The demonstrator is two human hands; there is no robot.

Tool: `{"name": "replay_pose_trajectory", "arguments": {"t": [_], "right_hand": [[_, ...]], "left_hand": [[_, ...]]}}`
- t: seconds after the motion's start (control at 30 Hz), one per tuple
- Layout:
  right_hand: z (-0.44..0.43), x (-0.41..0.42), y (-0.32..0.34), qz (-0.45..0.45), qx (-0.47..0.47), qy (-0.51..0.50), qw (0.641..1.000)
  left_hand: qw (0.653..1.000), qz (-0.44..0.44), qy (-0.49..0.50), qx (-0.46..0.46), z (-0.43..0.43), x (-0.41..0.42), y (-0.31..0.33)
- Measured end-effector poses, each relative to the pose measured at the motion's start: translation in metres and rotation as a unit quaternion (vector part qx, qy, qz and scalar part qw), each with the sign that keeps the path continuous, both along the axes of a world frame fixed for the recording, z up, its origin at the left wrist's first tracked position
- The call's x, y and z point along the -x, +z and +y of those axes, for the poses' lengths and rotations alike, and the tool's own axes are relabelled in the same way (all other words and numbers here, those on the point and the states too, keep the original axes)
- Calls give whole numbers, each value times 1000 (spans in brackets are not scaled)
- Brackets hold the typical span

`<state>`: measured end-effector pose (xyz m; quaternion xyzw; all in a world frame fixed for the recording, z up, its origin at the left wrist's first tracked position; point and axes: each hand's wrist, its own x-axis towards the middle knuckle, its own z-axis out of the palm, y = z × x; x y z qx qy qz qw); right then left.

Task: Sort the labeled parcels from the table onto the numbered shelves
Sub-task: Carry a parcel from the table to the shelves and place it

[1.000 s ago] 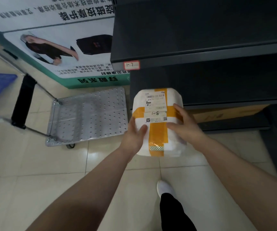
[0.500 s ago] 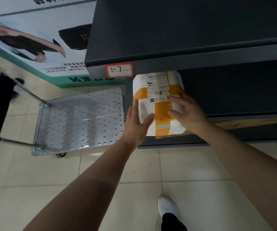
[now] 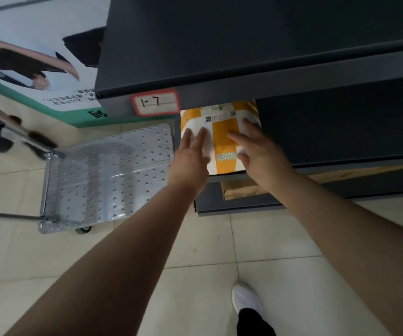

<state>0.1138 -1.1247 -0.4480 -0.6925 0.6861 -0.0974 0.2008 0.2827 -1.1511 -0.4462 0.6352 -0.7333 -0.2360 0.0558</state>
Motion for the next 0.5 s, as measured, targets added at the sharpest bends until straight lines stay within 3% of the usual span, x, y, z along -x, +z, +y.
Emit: {"name": "replay_pose_trajectory", "arguments": {"t": [0.5], "right_hand": [[-9, -7, -1, 58, -25, 12, 998]], "left_hand": [[999, -34, 21, -24, -4, 6, -1]]}}
